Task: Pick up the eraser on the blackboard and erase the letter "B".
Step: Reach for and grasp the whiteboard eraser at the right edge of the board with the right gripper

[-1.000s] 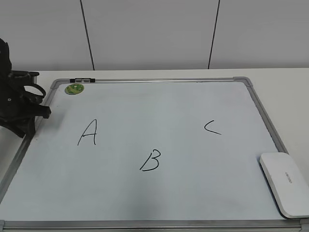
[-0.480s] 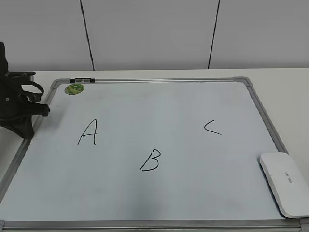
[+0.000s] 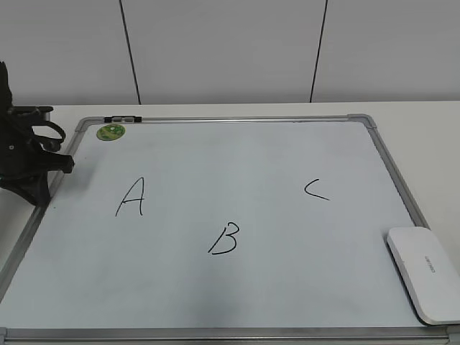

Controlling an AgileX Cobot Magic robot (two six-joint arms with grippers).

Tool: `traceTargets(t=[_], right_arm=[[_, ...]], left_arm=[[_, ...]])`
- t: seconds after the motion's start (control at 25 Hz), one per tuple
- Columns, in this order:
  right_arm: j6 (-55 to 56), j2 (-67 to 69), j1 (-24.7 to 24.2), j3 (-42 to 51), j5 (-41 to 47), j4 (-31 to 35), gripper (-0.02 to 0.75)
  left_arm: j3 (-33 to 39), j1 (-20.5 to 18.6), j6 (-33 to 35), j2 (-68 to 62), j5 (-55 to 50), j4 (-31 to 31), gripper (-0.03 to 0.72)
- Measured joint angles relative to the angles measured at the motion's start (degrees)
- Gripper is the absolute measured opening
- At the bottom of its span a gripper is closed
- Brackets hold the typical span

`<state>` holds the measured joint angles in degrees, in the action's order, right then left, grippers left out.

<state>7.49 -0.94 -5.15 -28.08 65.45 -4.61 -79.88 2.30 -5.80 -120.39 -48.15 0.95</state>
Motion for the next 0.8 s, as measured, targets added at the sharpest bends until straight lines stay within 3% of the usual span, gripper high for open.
traceTargets(t=[0.8], right_arm=[[-0.4,30.0,1.1,-1.1,-17.6,-1.8,0.534]], left_arm=[[-0.1,0.0,0.0,0.0,-0.7,-0.1,0.025]])
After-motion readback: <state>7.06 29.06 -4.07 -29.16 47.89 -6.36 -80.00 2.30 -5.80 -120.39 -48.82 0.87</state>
